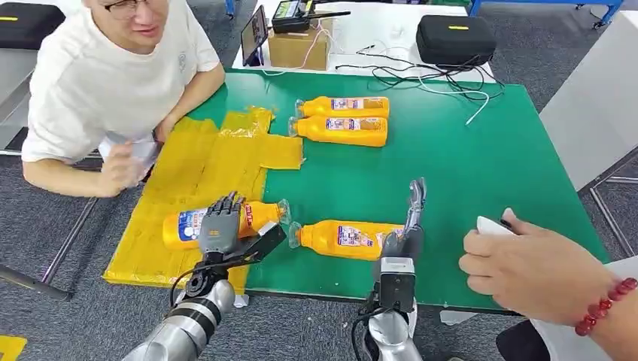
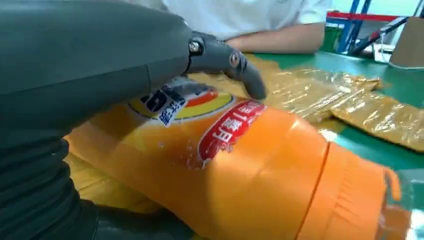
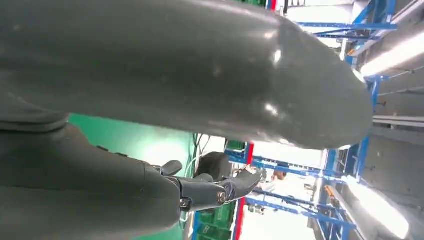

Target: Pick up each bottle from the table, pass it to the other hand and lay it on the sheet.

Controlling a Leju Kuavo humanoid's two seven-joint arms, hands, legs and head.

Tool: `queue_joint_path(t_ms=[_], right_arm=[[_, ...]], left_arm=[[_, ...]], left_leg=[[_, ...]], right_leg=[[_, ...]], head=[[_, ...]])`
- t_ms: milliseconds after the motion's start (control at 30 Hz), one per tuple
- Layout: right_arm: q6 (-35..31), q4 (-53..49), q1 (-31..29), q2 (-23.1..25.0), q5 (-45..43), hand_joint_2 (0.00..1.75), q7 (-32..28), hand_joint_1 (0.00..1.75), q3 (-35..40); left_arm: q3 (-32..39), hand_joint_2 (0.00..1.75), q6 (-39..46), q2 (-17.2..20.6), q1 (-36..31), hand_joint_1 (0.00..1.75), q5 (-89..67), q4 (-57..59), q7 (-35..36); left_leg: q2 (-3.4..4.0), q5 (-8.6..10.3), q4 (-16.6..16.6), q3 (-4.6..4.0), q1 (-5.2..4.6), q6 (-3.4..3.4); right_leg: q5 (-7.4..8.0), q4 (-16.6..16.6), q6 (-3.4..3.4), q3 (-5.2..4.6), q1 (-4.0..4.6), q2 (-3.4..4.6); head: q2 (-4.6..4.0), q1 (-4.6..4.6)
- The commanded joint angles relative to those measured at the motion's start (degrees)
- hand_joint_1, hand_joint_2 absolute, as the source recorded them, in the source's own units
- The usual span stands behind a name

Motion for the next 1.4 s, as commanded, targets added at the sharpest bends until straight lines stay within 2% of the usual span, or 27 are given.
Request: queue_joint_path(t_ms=[33, 100, 200, 333, 467, 600, 667, 700, 733, 800, 867, 900, 933, 967, 1000, 1133, 1300, 1400], right_arm=[[0.6, 2.8, -0.5, -1.3, 0.3, 0.00, 0.0, 0.00, -2.2], [0.0, 2.3, -0.4, -1.5, 1.0, 0.00, 0.0, 0.00, -1.9], [-0.1, 2.6, -0.4, -1.7, 0.8, 0.00, 0.0, 0.00, -2.3], [0.2, 2.2, 0.0, -2.2, 1.1, 0.00, 0.0, 0.00, -1.9], [0.2, 2.2, 0.0, -2.2, 1.1, 0.00, 0.0, 0.00, -1.9], [-0.4, 2.1, 0.1, -2.6, 1.2, 0.00, 0.0, 0.00, -0.8], [-1.8, 2.2, 0.0, -3.3, 3.0, 0.00, 0.0, 0.00, 0.5], [-1.8, 2.2, 0.0, -3.2, 3.2, 0.00, 0.0, 0.00, 0.5], [-1.8, 2.9, -0.2, -3.5, 8.2, 0.00, 0.0, 0.00, 0.2], [-1.8, 11.6, -2.7, -6.0, 18.2, 0.00, 0.8, 0.00, 1.6], [-1.8, 16.0, -4.2, -7.8, 28.6, 0.00, 4.9, 0.00, 1.0], [-1.8, 17.9, -4.7, -8.6, 35.7, 1.75, 6.4, 0.00, -0.9], [-1.8, 19.2, -5.0, -9.0, 44.4, 1.75, 7.9, 0.00, -3.6], [-1.8, 22.0, -5.9, -9.8, 52.8, 1.75, 12.3, 0.00, -5.8], [-1.8, 24.0, -7.2, -11.1, 56.7, 1.75, 16.2, 0.00, -6.3], [-0.3, 29.2, -10.7, -14.0, 60.5, 1.75, 23.9, 0.00, -5.1], [-0.3, 28.7, -10.5, -13.8, 60.7, 1.75, 24.8, 0.00, -4.3], [2.1, 28.2, -10.3, -14.9, 61.5, 1.75, 28.7, 0.00, -2.3]], left_arm=[[-4.1, 1.75, -3.3, 2.5, 0.3, 0.21, 6.4, 4.1, -1.8], [-4.7, 1.75, -3.5, 2.7, 0.0, 0.07, 9.2, 3.9, -3.0], [-3.6, 1.75, -6.8, 2.0, 0.5, 0.00, 16.6, 1.8, -7.9], [-4.6, 1.75, -11.0, 0.6, 3.0, 0.00, 30.1, -5.6, -16.4], [-4.6, 1.75, -11.0, 0.6, 3.0, 0.00, 30.1, -5.6, -16.4], [-7.4, 1.75, -12.5, -0.2, 6.5, 0.00, 41.6, -15.4, -22.3], [-11.0, 1.75, -9.5, -0.7, 10.1, 0.00, 53.1, -27.3, -28.0], [-12.7, 1.75, -8.8, -0.5, 10.5, 0.00, 53.2, -29.3, -26.2], [-15.1, 1.75, -8.2, 0.4, 11.8, 0.00, 55.9, -33.8, -26.7], [-19.9, 1.75, -5.6, 2.6, 13.7, 0.00, 57.5, -40.1, -27.0], [-21.8, 1.75, -5.1, 3.7, 15.6, 0.00, 58.8, -44.0, -27.4], [-22.9, 1.75, -4.5, 4.4, 17.1, 0.00, 59.3, -46.9, -27.4], [-24.0, 1.75, -4.2, 5.1, 18.5, 0.00, 59.4, -49.6, -27.3], [-25.3, 1.75, -4.1, 5.8, 20.9, 0.00, 59.1, -53.9, -27.8], [-26.1, 1.75, -4.1, 6.3, 23.4, 0.00, 59.0, -58.1, -28.3], [-28.2, 1.75, -3.2, 7.6, 28.8, 0.00, 57.1, -65.9, -27.2], [-28.0, 1.75, -3.0, 7.5, 28.5, 0.00, 57.2, -65.3, -27.2], [-28.4, 1.75, -2.5, 7.6, 29.2, 0.00, 53.6, -64.9, -25.9]], left_leg=[[0.06, -0.01, -0.1, 0.25, 0.03, -0.07], [-0.03, 0.01, -0.1, 0.31, 0.04, -0.08], [-0.03, 0.02, -0.1, 0.36, 0.04, -0.07], [-0.18, 0.10, -0.1, 0.39, 0.03, -0.08], [-0.14, 0.10, -0.1, 0.44, 0.02, -0.06], [-0.12, 0.08, 0.0, 0.42, 0.04, -0.09], [-0.09, 0.03, 0.0, 0.37, 0.08, -0.10], [-0.08, 0.04, 0.0, 0.35, 0.07, -0.09], [-0.11, 0.05, 0.0, 0.29, 0.07, -0.07], [-0.03, -0.03, 0.1, 0.22, 0.13, -0.11], [0.03, -0.02, 0.1, 0.22, 0.15, -0.11], [-0.03, 0.07, 0.0, 0.10, 0.08, -0.08], [0.00, 0.01, 0.0, 0.17, 0.13, -0.11], [0.10, -0.01, -0.1, 0.26, 0.13, -0.10], [0.03, 0.01, -0.1, 0.18, 0.09, -0.08], [0.02, 0.00, 0.0, 0.00, 0.02, -0.06], [0.02, -0.03, 0.0, -0.02, 0.01, -0.07], [-0.10, 0.00, 0.0, 0.00, 0.01, -0.10]], right_leg=[[0.01, -0.1, -0.08, 0.23, 0.03, 0.05], [0.02, -0.1, -0.10, 0.32, 0.05, 0.03], [0.02, -0.1, -0.11, 0.37, 0.05, 0.07], [-0.01, -0.1, -0.10, 0.44, 0.03, -0.04], [0.01, -0.1, -0.08, 0.51, 0.02, -0.02], [0.00, 0.0, -0.11, 0.46, 0.04, -0.06], [-0.03, 0.0, -0.13, 0.43, 0.09, -0.02], [-0.02, 0.0, -0.11, 0.39, 0.07, -0.01], [-0.02, 0.0, -0.09, 0.34, 0.07, -0.04], [-0.07, 0.0, -0.14, 0.27, 0.14, 0.00], [-0.03, -0.1, -0.14, 0.27, 0.16, 0.04], [0.01, -0.1, -0.09, 0.15, 0.09, 0.01], [-0.02, -0.1, -0.14, 0.23, 0.14, 0.02], [0.02, -0.2, -0.12, 0.34, 0.14, 0.15], [0.01, -0.2, -0.09, 0.23, 0.10, 0.09], [0.00, -0.1, -0.06, 0.08, 0.02, 0.13], [-0.02, -0.1, -0.11, 0.05, 0.03, 0.13], [-0.05, -0.1, -0.14, 0.06, 0.03, 0.00]], head=[[0.00, 0.00], [0.00, 0.00], [0.00, 0.02], [0.00, 0.00], [0.02, 0.00], [0.00, 0.02], [0.00, 0.00], [0.00, 0.00], [0.00, 0.00], [0.00, 0.02], [0.00, 0.00], [0.00, 0.00], [0.00, 0.02], [0.02, 0.00], [0.02, 0.00], [0.00, -0.02], [0.02, 0.02], [0.02, 0.00]])
